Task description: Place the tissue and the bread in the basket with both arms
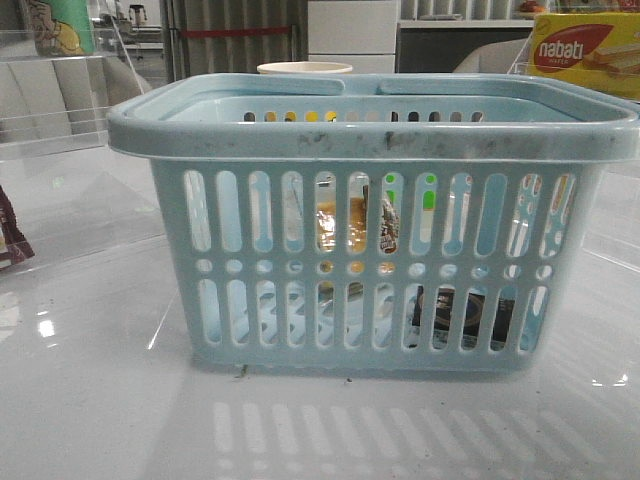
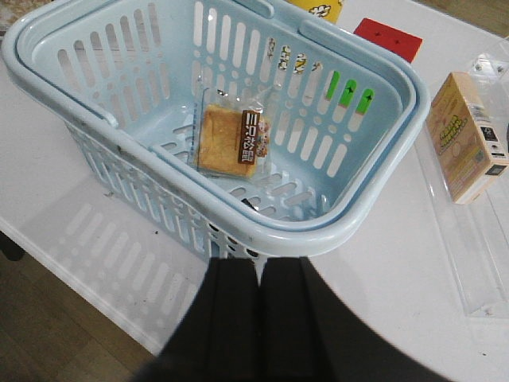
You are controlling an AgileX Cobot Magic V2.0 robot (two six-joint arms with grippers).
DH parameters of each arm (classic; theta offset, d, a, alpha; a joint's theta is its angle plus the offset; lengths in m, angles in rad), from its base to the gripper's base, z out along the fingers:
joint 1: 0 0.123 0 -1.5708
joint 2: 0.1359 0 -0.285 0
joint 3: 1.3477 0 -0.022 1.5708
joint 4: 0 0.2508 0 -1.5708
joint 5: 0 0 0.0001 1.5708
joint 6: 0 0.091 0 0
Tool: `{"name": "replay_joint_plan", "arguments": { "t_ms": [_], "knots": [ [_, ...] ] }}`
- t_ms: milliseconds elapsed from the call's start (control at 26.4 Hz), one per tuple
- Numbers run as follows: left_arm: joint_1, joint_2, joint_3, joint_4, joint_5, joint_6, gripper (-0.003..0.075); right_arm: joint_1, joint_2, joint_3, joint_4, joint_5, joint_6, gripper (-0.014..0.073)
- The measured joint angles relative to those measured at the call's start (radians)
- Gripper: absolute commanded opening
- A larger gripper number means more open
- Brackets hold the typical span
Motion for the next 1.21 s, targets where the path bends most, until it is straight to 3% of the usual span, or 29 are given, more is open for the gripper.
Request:
{"name": "replay_joint_plan", "arguments": {
  "t_ms": [454, 1210],
  "knots": [
    [-0.025, 0.000, 0.000, 0.222, -0.012, -0.134, 0.0091, 0.000, 0.000, 0.000, -0.002, 0.000, 0.000, 0.0055],
    [-0.052, 0.000, 0.000, 0.235, -0.056, -0.138, 0.0091, 0.000, 0.000, 0.000, -0.002, 0.000, 0.000, 0.0055]
  ]
}}
